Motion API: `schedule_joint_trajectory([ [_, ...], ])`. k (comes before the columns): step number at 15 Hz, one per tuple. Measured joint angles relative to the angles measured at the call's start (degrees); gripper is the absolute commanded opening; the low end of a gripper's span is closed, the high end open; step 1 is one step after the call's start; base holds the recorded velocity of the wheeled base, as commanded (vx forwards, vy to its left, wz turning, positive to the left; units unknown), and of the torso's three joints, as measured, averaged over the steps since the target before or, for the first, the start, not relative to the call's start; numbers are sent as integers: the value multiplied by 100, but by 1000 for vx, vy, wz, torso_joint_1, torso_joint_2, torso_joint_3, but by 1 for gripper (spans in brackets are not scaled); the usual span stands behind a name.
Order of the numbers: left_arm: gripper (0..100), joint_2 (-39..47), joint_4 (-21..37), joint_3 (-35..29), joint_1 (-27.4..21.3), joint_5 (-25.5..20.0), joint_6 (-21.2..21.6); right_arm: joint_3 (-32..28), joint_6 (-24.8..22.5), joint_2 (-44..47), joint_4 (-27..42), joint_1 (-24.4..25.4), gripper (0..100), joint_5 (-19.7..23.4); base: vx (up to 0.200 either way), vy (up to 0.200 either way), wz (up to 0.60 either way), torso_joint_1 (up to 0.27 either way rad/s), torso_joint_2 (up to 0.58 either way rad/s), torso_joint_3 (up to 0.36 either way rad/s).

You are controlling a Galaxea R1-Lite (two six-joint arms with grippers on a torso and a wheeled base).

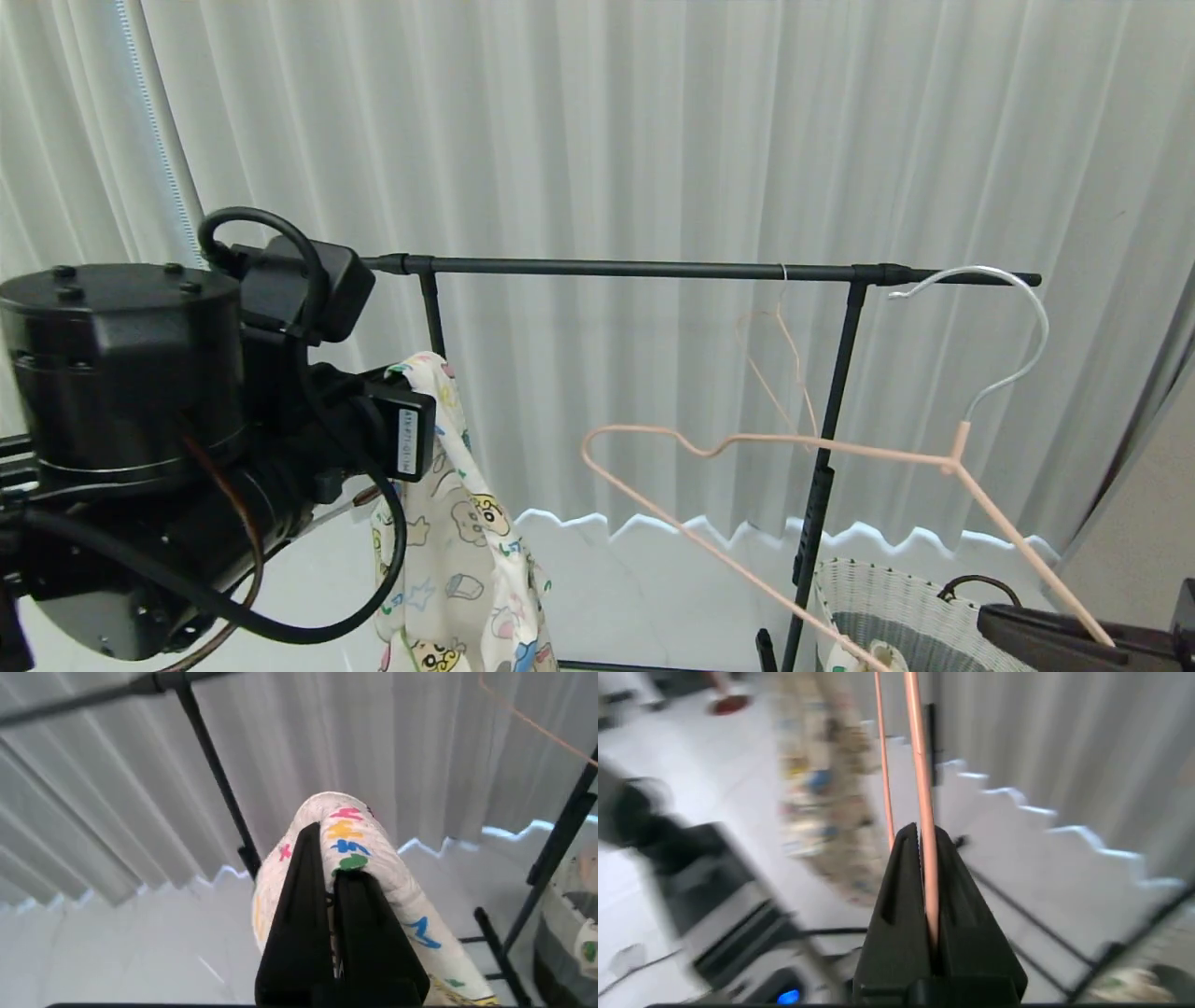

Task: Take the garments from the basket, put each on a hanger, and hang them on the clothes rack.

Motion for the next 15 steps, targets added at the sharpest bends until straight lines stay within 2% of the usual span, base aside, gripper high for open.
schedule_joint_trajectory([
  [2, 0, 230, -6, -112, 0, 33, -255, -17, 277, -5, -5, 546, 0, 0, 0, 0, 0, 0, 0, 0],
  [5, 0, 383, -6, -206, -100, 49, -279, -34, 512, 76, -13, 1012, 0, -1, 0, 0, 0, 0, 0, 0],
  [7, 0, 416, -6, -289, -260, 50, -282, -26, 627, 273, -118, 1081, 0, -9, 0, 0, 0, 0, 0, 0],
  [10, 0, 429, -6, -385, -483, 50, -295, -11, 778, 841, -741, 1086, 0, -37, 0, 0, 0, 0, 0, 0],
  [13, 0, 427, -6, -399, -524, 62, -324, -12, 786, 1398, -1341, 920, 0, -199, 0, 0, 0, 0, 0, 0],
  [15, 0, 421, -6, -401, -527, 140, -324, -37, 775, 1604, -1467, 863, 0, -293, 0, 0, 0, 0, 0, 0],
])
